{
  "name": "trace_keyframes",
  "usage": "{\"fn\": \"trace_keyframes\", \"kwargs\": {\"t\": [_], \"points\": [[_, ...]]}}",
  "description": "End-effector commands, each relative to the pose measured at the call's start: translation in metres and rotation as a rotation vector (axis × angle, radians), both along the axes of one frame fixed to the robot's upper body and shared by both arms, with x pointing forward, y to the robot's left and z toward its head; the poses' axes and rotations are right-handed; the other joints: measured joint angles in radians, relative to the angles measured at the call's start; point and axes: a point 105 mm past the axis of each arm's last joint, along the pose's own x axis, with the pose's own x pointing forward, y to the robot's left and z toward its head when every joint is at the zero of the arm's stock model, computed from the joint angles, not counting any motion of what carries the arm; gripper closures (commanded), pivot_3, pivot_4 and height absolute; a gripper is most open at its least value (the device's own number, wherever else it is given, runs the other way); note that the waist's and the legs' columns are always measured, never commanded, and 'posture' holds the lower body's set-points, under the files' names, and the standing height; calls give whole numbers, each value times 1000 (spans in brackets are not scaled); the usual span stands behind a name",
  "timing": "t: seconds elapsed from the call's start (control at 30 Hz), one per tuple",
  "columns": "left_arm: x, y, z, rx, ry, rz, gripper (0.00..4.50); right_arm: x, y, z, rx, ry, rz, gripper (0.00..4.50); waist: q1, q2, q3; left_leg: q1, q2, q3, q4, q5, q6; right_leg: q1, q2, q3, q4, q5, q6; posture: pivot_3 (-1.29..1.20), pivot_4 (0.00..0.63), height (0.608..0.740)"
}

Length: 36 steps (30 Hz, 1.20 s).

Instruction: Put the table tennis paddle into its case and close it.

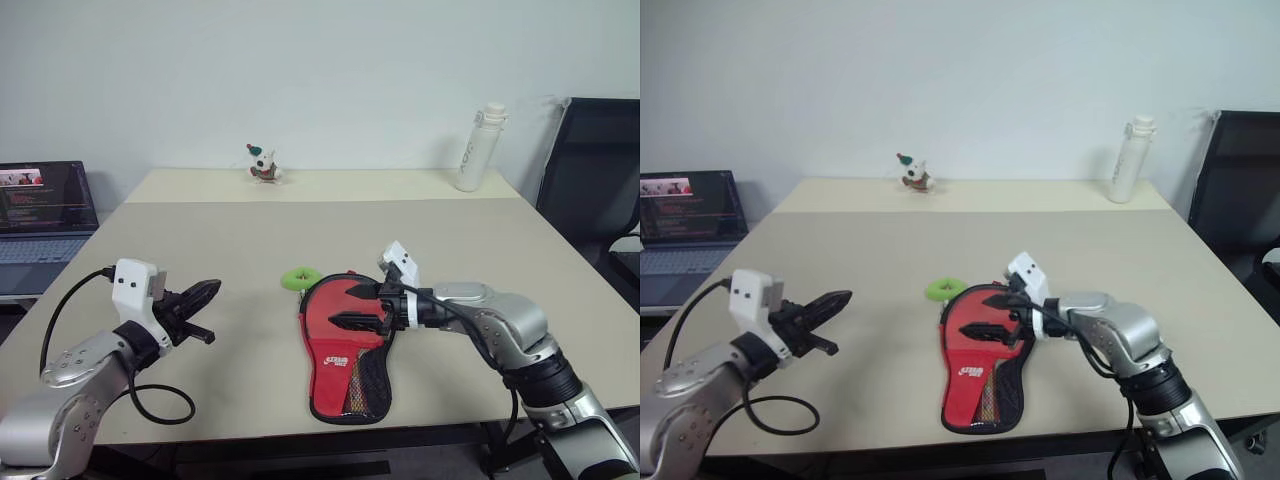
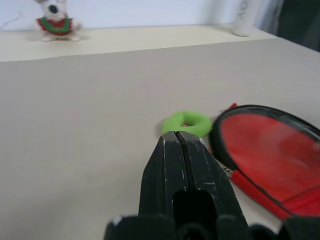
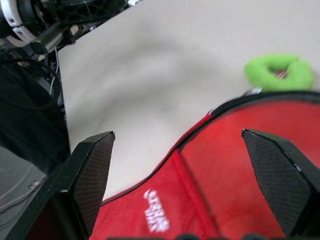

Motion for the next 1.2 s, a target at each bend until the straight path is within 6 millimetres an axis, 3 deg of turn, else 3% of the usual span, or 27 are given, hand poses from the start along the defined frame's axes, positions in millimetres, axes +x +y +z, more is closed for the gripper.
{"fn": "trace_keyframes", "kwargs": {"t": [0.03, 0.23, 0.43, 0.57, 0.7, 0.87, 1.2], "points": [[17, 4, 5, 35, -39, 76, 4500, 5, 9, -6, -1, -57, 10, 24, 1, 0, 0, 0, 0, 0, 0, 0, 0, 0, 0, 0, 0, 0, 0, 0, 150, 740], [52, 6, 6, 28, -35, 168, 4500, 22, 27, -32, -62, -134, -44, 24, 2, 0, 0, 0, 0, 0, 1, 0, 0, 0, 0, 0, 1, 0, 0, 0, 150, 740], [84, -10, 7, 27, -14, 138, 4500, 39, 25, -58, -115, -142, -138, 24, 1, 0, 0, 0, 0, 1, 1, 2, -2, 0, 1, 0, 1, 0, 0, 0, 150, 740], [107, -19, 4, 88, -4, 109, 3654, 45, 20, -68, -144, -143, -176, 0, 1, 0, 0, 0, 0, 1, 2, 2, -4, 0, 1, 0, 1, 0, 0, 0, 150, 740], [124, -25, 2, 124, 5, 88, 2175, 48, 17, -71, -149, -137, -198, 0, 0, -1, 0, 0, 0, 2, 2, 2, -4, 0, 5, 1, 2, 0, 0, 0, 150, 740], [144, -48, -10, 150, 69, -40, 471, 47, 20, -73, -140, -124, -208, 0, 1, -1, 0, 0, 0, 2, 4, 3, -4, 0, 5, 1, 3, 0, 0, 0, 150, 740], [150, -71, -36, 128, 236, -203, 471, 43, 23, -74, -129, -111, -227, 0, -4, -1, 0, 1, 0, 3, 6, 3, -4, -1, 6, 2, 6, 0, 0, 0, 150, 740]]}}
